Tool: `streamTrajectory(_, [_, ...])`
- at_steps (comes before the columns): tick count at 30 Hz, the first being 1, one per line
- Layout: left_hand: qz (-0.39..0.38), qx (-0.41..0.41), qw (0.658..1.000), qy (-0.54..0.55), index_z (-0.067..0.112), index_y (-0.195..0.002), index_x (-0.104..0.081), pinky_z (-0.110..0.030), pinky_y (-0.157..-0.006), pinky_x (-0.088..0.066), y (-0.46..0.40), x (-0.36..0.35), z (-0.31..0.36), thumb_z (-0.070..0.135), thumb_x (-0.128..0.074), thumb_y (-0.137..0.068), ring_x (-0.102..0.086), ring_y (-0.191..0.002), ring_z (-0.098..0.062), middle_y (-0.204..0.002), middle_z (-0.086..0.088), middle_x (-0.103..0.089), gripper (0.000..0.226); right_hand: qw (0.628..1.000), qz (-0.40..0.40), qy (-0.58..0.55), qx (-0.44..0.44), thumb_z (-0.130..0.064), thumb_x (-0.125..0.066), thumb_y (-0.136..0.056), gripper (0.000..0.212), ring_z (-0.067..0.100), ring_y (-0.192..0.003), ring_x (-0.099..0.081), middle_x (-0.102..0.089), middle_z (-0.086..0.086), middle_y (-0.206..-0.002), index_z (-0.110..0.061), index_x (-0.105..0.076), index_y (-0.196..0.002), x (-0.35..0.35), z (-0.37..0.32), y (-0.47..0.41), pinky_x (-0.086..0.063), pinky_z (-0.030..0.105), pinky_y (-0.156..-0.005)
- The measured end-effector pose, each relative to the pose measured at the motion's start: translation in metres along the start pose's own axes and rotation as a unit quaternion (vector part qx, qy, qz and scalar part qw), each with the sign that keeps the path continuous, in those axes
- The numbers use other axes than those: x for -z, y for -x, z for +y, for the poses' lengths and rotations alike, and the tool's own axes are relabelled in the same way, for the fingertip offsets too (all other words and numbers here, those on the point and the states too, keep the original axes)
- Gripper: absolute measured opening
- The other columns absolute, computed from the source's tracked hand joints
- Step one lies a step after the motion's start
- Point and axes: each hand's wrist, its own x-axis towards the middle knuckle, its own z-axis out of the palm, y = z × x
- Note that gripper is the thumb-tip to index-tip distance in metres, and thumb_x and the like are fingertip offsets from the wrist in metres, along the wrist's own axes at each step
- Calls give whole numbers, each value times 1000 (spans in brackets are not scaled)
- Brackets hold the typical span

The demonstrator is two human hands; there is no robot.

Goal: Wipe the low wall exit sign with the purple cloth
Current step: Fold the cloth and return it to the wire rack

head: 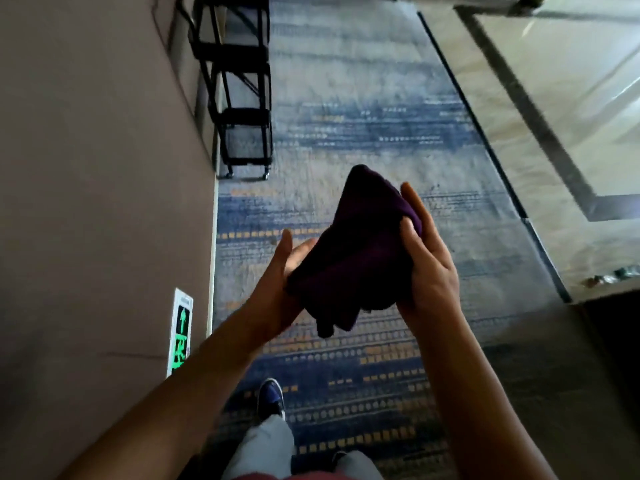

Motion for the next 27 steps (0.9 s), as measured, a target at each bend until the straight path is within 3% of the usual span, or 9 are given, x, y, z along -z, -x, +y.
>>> streamTrajectory(6, [25, -125, 980, -153, 22, -136, -63, -30, -92, -57, -9, -50, 67, 32, -75, -86, -66, -123, -23, -132, -4, -69, 52, 996, 69, 8, 62, -11, -57, -100, 55, 24, -131, -60, -64, 6, -141, -33, -49, -149, 12, -22, -6, -54, 32, -99])
streamTrajectory(11, [-11, -216, 917, -335, 33, -127, -70, -20, -91, -54, -22, -82, 104, 35, -79, -83, -69, -113, -8, -117, 8, -74, 45, 989, 120, 71, 45, -11, -67, -93, 66, 25, -129, -61, -59, 13, -144, -34, -46, -151, 51, -23, -8, -50, 43, -107])
streamTrajectory(13, [-35, -230, 897, -375, 35, -128, -69, -17, -88, -54, -34, -99, 115, 35, -77, -84, -69, -108, -5, -112, 5, -73, 44, 979, 132, 151, 29, -23, -69, -88, 70, 17, -121, -66, -56, 6, -146, -33, -43, -152, 64, -25, -20, -56, 41, -98])
streamTrajectory(15, [-58, -242, 880, -404, 35, -131, -67, -17, -88, -54, -49, -115, 128, 31, -75, -88, -70, -105, -6, -112, -2, -74, 44, 977, 145, 155, 13, -29, -68, -88, 67, 19, -113, -70, -57, 9, -143, -32, -43, -149, 77, -29, -41, -60, 39, -90])
streamTrajectory(17, [-84, -247, 866, -427, 34, -132, -66, -19, -91, -55, -69, -131, 140, 29, -75, -90, -69, -111, -9, -123, -8, -72, 44, 985, 128, 112, -12, -37, -66, -86, 65, 24, -105, -74, -69, 13, -128, -27, -45, -148, 87, -37, -67, -62, 36, -84])
streamTrajectory(19, [-101, -243, 856, -444, 34, -133, -65, -28, -97, -56, -92, -148, 151, 31, -75, -89, -69, -111, -16, -124, -12, -71, 45, 991, 103, 78, -38, -44, -64, -83, 67, 18, -99, -75, -74, 8, -120, -26, -49, -146, 92, -47, -99, -60, 30, -78])
streamTrajectory(22, [-119, -224, 856, -450, 32, -137, -63, -36, -101, -55, -129, -173, 168, 36, -78, -87, -69, -112, -19, -120, -8, -73, 52, 995, 43, 77, -56, -60, -65, -76, 71, 10, -123, -64, -64, 2, -140, -29, -59, -141, 93, -71, -146, -53, 33, -102])
streamTrajectory(25, [-133, -195, 851, -470, 37, -144, -55, -39, -103, -54, -161, -191, 188, 34, -77, -89, -68, -115, -22, -122, -4, -72, 59, 995, -61, 25, -79, -73, -68, -71, 49, 11, -115, -70, -75, 0, -123, -44, -78, -109, 94, -100, -184, -57, 28, -93])
streamTrajectory(27, [-122, -192, 845, -484, 42, -146, -50, -34, -104, -53, -183, -198, 198, 32, -75, -91, -65, -119, -15, -128, 5, -70, 61, 996, -65, 14, -67, -67, -70, -77, 46, 20, -125, -64, -66, 10, -137, -54, -68, -121, 107, -115, -206, -52, 38, -104])
